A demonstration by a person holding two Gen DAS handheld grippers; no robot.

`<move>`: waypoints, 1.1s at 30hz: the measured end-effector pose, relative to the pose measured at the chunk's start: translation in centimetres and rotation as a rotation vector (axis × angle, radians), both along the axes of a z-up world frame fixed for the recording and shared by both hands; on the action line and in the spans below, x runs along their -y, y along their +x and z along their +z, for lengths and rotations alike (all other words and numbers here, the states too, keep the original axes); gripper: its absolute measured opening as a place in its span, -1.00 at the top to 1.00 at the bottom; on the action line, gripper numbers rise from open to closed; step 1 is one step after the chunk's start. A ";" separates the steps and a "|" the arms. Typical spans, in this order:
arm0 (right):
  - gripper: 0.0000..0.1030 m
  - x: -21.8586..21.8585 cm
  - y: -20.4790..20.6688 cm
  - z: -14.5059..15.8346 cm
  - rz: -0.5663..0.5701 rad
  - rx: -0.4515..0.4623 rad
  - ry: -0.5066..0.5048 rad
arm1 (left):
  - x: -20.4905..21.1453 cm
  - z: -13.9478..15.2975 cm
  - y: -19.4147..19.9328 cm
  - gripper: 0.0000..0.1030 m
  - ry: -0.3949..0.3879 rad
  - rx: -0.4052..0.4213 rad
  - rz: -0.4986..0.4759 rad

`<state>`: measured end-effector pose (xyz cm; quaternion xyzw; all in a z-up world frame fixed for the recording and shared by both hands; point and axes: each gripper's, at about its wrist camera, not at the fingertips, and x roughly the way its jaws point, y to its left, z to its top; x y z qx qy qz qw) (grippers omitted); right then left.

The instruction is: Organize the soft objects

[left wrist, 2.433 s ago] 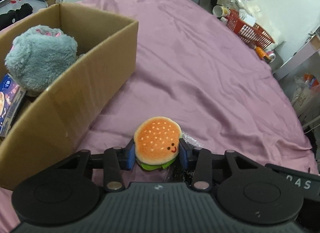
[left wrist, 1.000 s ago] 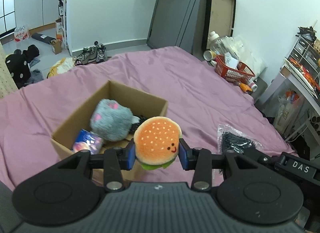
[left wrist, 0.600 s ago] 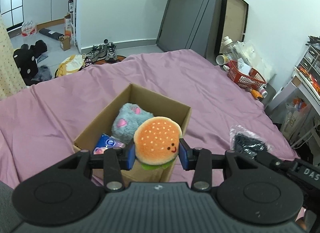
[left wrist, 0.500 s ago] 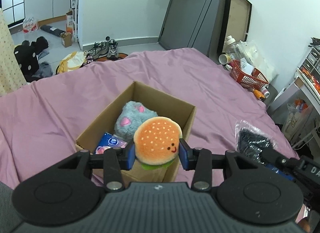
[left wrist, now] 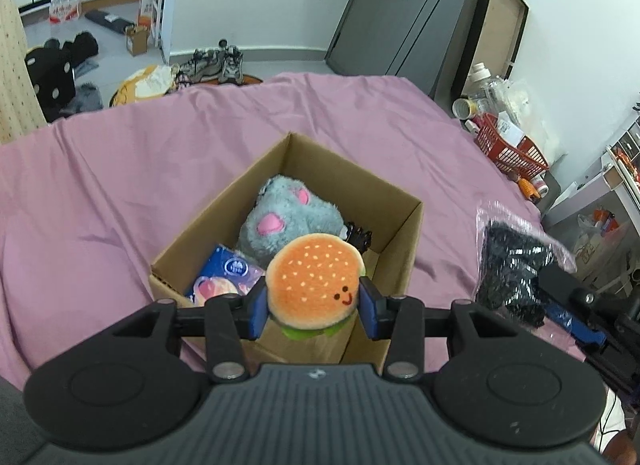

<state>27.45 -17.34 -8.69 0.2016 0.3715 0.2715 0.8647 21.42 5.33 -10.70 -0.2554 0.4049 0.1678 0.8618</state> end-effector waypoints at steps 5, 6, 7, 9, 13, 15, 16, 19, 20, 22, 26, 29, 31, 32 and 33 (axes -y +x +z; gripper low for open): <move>0.54 -2.2 0.0 -0.2 0.030 -0.005 -0.034 | -0.3 -1.5 0.2 0.06 -0.042 -0.039 -0.026; 0.54 -2.7 -0.1 -0.2 0.037 -0.006 -0.042 | -0.4 -1.7 0.3 0.03 -0.047 -0.049 -0.030; 0.54 -3.3 -0.1 -0.2 0.045 -0.008 -0.052 | -0.5 -1.9 0.4 0.01 -0.050 -0.051 -0.037; 0.54 -4.3 -0.2 -0.4 0.058 -0.011 -0.069 | -0.8 -1.9 0.3 -0.05 -0.045 -0.047 -0.045; 0.54 -5.8 -0.5 -0.7 0.075 -0.018 -0.099 | -1.9 -1.6 0.2 -0.20 -0.056 -0.044 -0.031; 0.54 -6.4 -0.6 -0.9 0.081 -0.022 -0.113 | -2.7 -1.4 -0.1 -0.23 -0.072 -0.037 -0.013; 0.54 -6.6 -0.7 -1.0 0.084 -0.024 -0.118 | -3.1 -1.3 -0.2 -0.24 -0.072 -0.036 -0.004; 0.52 -7.1 -0.9 -1.1 0.087 -0.032 -0.128 | -4.2 -1.0 -0.5 -0.24 -0.076 -0.033 0.014; 0.48 -7.2 -1.0 -1.0 0.090 -0.037 -0.132 | -4.5 -0.9 -0.6 -0.24 -0.078 -0.032 0.020; 0.15 -7.4 -1.0 -0.9 0.092 -0.061 -0.141 | -4.8 -0.7 -0.7 -0.25 -0.077 -0.030 0.027; -0.25 -6.8 -1.4 0.0 0.066 -0.029 -0.116 | -4.8 -0.3 -0.5 -0.38 -0.056 -0.036 0.015; -0.25 -6.1 -1.6 0.3 0.056 -0.028 -0.104 | -4.3 0.1 -0.3 -0.48 -0.037 -0.040 0.004; -0.25 -5.4 -1.8 0.1 0.043 -0.043 -0.098 | -4.1 0.4 -0.2 -0.50 -0.035 -0.059 -0.005; -0.25 -4.8 -1.8 -0.1 0.035 -0.058 -0.100 | -4.0 0.5 -0.2 -0.51 -0.034 -0.064 -0.017; -0.25 -4.5 -1.8 -0.2 0.029 -0.072 -0.106 | -3.8 0.8 -0.1 -0.51 -0.030 -0.072 -0.035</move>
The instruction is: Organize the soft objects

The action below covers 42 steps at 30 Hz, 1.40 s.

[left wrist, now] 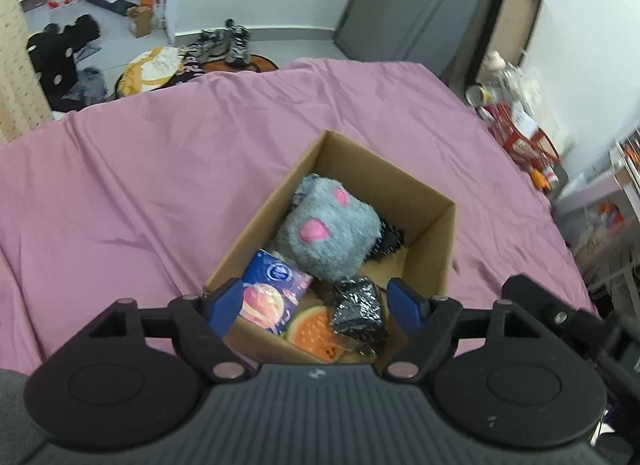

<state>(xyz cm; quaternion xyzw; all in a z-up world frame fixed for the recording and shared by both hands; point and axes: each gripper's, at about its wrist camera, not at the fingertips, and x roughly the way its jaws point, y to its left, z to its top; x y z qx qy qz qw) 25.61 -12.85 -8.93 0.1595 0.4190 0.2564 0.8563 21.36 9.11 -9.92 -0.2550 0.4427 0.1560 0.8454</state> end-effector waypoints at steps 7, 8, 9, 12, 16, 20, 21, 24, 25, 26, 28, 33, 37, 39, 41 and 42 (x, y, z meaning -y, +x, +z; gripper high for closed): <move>-0.24 2.8 -2.1 0.0 -0.065 -0.042 -0.027 | 1.5 2.3 -0.4 -0.68 0.062 -0.002 -0.102; -0.24 3.0 -2.4 0.1 -0.069 -0.044 -0.028 | 1.7 2.5 -0.5 -0.69 0.066 0.000 -0.115; -0.24 3.2 -2.8 0.2 -0.077 -0.049 -0.033 | 1.9 2.7 -0.6 -0.70 0.066 -0.003 -0.128; -0.27 3.6 -3.7 0.7 -0.095 -0.052 -0.035 | 2.3 3.1 -0.8 -0.72 0.057 -0.015 -0.156; -0.46 4.0 -5.0 2.0 -0.112 -0.017 -0.030 | 2.9 4.0 -1.6 -0.83 0.087 -0.014 -0.194; -0.59 4.8 -6.3 3.0 -0.144 0.008 -0.032 | 3.2 5.0 -2.7 -0.86 0.115 -0.004 -0.218; -0.60 5.0 -6.6 3.2 -0.148 0.009 -0.034 | 3.3 5.2 -2.9 -0.87 0.120 -0.004 -0.222; -0.75 5.5 -7.6 3.7 -0.164 0.018 -0.043 | 3.8 5.8 -3.8 -0.90 0.141 0.006 -0.249; -0.82 5.7 -8.1 3.9 -0.169 0.025 -0.042 | 4.0 6.0 -4.2 -0.93 0.145 0.010 -0.257; -0.84 6.0 -8.5 4.1 -0.173 0.031 -0.038 | 4.1 6.2 -4.5 -0.95 0.148 0.011 -0.264; -0.94 6.3 -9.3 4.6 -0.178 0.043 -0.032 | 4.5 6.5 -5.3 -0.96 0.154 0.019 -0.277; -1.00 6.8 -10.9 5.8 -0.176 0.064 -0.043 | 5.1 7.5 -6.9 -0.96 0.165 0.041 -0.299; -1.00 7.0 -12.3 6.8 -0.174 0.079 -0.064 | 5.6 8.6 -8.2 -1.00 0.177 0.060 -0.313; -1.00 7.0 -12.9 7.2 -0.169 0.090 -0.078 | 5.8 9.2 -8.9 -1.00 0.201 0.073 -0.315; -1.00 7.0 -13.7 7.8 -0.153 0.112 -0.088 | 5.9 9.8 -9.6 -1.00 0.212 0.085 -0.310; -1.00 7.0 -14.1 8.1 -0.143 0.123 -0.088 | 5.9 10.1 -10.0 -1.00 0.216 0.089 -0.306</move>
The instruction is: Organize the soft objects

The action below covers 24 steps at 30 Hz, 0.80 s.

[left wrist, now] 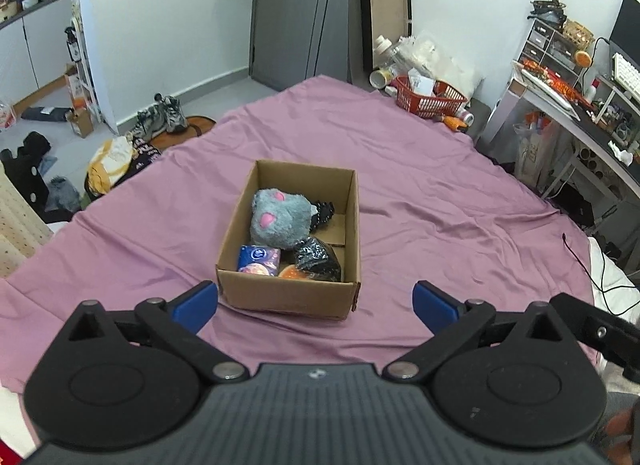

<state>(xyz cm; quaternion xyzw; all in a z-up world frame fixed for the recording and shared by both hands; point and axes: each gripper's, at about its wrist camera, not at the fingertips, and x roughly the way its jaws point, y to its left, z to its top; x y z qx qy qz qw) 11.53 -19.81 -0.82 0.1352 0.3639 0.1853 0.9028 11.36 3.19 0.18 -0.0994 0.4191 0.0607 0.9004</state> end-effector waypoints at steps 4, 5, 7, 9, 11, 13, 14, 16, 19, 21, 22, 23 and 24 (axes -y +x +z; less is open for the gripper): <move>-1.00 0.1 -1.4 1.1 0.032 0.031 0.002 | 0.0 1.1 -1.8 -1.00 0.030 0.024 0.012; -1.00 0.1 -1.7 1.3 0.035 0.035 0.003 | 0.1 1.3 -2.3 -1.00 0.033 0.029 0.013; -1.00 0.1 -2.3 1.7 0.037 0.043 0.004 | 0.0 1.8 -3.2 -1.00 0.036 0.038 0.017; -1.00 0.1 -3.0 2.2 0.044 0.058 0.007 | 0.0 2.2 -3.9 -1.00 0.046 0.051 0.018; -1.00 0.1 -3.7 2.7 0.051 0.072 0.002 | 0.1 2.7 -4.8 -1.00 0.057 0.066 0.014; -1.00 0.0 -4.6 3.2 0.053 0.088 -0.002 | 0.1 3.2 -5.5 -1.00 0.062 0.081 0.013; -1.00 0.1 -5.0 3.4 0.052 0.098 -0.003 | 0.1 3.5 -5.9 -1.00 0.065 0.089 0.013; -1.00 0.0 -5.8 3.9 0.049 0.117 -0.006 | 0.1 4.0 -6.7 -1.00 0.072 0.105 0.013; -1.00 0.0 -7.0 4.4 0.055 0.140 -0.010 | 0.2 4.6 -7.9 -1.00 0.086 0.126 0.009; -1.00 0.0 -7.6 4.6 0.058 0.147 -0.015 | 0.2 4.9 -8.7 -1.00 0.094 0.139 0.007; -1.00 -0.1 -8.0 4.6 0.058 0.149 -0.019 | 0.2 4.9 -9.1 -1.00 0.098 0.142 0.003; -1.00 -0.1 -8.3 4.6 0.059 0.151 -0.024 | 0.3 5.0 -9.5 -1.00 0.102 0.144 -0.004; -1.00 -0.2 -8.6 4.6 0.060 0.154 -0.030 | 0.3 5.0 -9.8 -1.00 0.105 0.146 -0.009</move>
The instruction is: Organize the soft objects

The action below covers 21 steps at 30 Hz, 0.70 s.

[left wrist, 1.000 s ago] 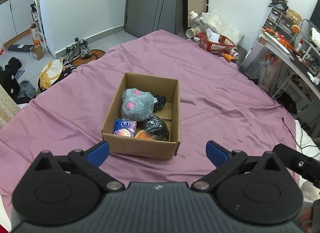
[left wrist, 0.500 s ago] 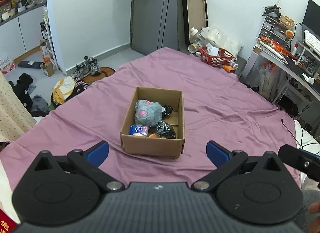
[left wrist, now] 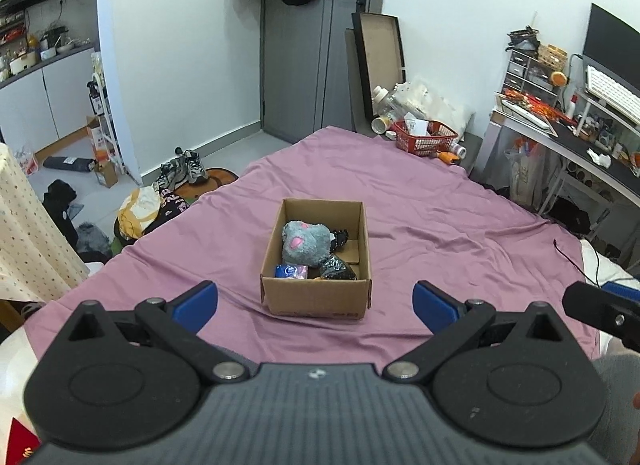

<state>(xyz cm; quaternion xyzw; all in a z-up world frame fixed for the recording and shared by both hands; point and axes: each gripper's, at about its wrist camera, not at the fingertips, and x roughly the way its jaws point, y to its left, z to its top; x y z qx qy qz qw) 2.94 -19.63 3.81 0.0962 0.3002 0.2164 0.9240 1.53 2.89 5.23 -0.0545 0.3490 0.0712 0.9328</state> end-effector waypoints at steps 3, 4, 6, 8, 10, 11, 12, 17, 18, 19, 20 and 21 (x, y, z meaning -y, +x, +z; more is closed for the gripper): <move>-1.00 -0.1 -0.9 0.1 -0.002 0.008 -0.015 | 0.2 0.0 -1.0 -1.00 0.013 0.006 -0.010; -1.00 -0.2 -1.1 0.1 -0.002 0.009 -0.020 | 0.2 0.0 -1.2 -1.00 0.015 0.007 -0.013; -1.00 -0.3 -1.5 0.2 -0.003 0.010 -0.027 | 0.2 0.1 -1.8 -1.00 0.013 0.010 -0.016; -1.00 -0.2 -1.8 0.3 -0.007 0.014 -0.032 | 0.2 0.1 -2.3 -1.00 0.013 0.015 -0.015; -1.00 -0.2 -2.2 0.3 -0.012 0.015 -0.034 | 0.3 0.2 -2.6 -1.00 0.014 0.017 -0.017; -1.00 -0.1 -2.3 0.3 -0.013 0.015 -0.033 | 0.3 0.2 -2.8 -1.00 0.015 0.018 -0.019; -1.00 -0.1 -2.5 0.4 -0.013 0.015 -0.033 | 0.3 0.2 -2.9 -1.00 0.018 0.020 -0.021; -1.00 -0.2 -2.8 0.4 -0.017 0.011 -0.040 | 0.4 0.3 -3.4 -1.00 0.026 0.020 -0.028; -1.00 -0.2 -2.8 0.4 -0.017 0.010 -0.044 | 0.5 0.3 -3.5 -1.00 0.028 0.020 -0.029; -1.00 -0.3 -2.8 0.4 -0.018 0.009 -0.049 | 0.5 0.3 -3.6 -1.00 0.029 0.022 -0.030; -1.00 -0.3 -2.7 0.4 -0.019 0.007 -0.051 | 0.6 0.4 -3.6 -1.00 0.031 0.022 -0.031; -1.00 -0.2 -2.7 0.4 -0.019 0.004 -0.048 | 0.6 0.5 -3.7 -1.00 0.032 0.024 -0.031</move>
